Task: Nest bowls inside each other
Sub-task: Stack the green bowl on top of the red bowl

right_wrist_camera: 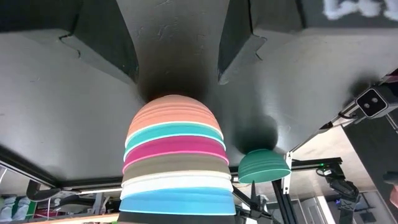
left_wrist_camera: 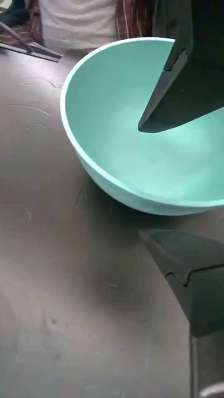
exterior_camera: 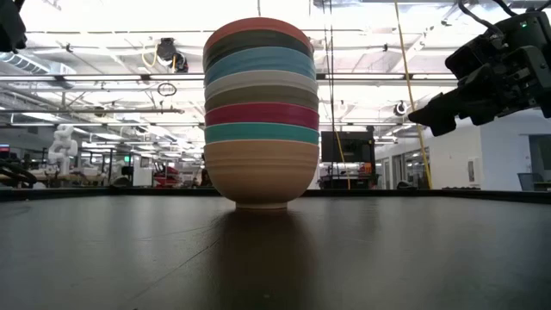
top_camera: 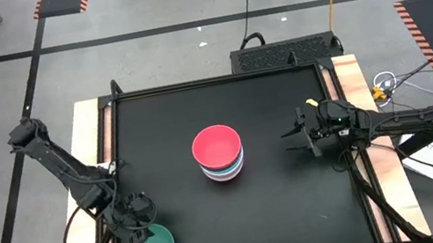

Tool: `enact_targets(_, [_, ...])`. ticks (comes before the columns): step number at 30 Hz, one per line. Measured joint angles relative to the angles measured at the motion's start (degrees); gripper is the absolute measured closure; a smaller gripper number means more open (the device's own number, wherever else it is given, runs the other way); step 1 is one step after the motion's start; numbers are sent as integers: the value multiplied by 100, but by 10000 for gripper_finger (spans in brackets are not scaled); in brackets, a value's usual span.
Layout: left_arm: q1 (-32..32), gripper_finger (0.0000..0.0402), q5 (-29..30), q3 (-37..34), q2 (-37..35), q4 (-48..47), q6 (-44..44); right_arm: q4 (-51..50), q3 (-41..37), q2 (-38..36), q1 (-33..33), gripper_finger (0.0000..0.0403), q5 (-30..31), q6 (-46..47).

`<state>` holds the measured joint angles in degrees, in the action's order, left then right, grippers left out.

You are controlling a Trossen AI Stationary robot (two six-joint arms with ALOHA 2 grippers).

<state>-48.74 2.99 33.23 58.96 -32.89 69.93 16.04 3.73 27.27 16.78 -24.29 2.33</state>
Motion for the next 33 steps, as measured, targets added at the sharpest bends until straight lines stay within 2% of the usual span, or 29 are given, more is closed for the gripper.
enact_targets(12, [-237,133,409,2,732,5,302,1,2,0,2,193,-4,31])
enact_targets(18, [-246,133,316,2,1147,17,478,1,2,0,1,193,-13,46])
enact_targets(24, [-246,141,303,2,1273,74,338,1,2,0,1,193,-17,46])
enact_targets(28, [-246,196,298,4,1272,177,-43,1,2,2,2,193,-17,46])
enact_targets(30, [-246,248,297,7,1272,193,-317,1,2,0,1,193,-17,46])
enact_targets(33, [-234,346,248,7,1272,253,-785,1,2,1,2,193,-17,46])
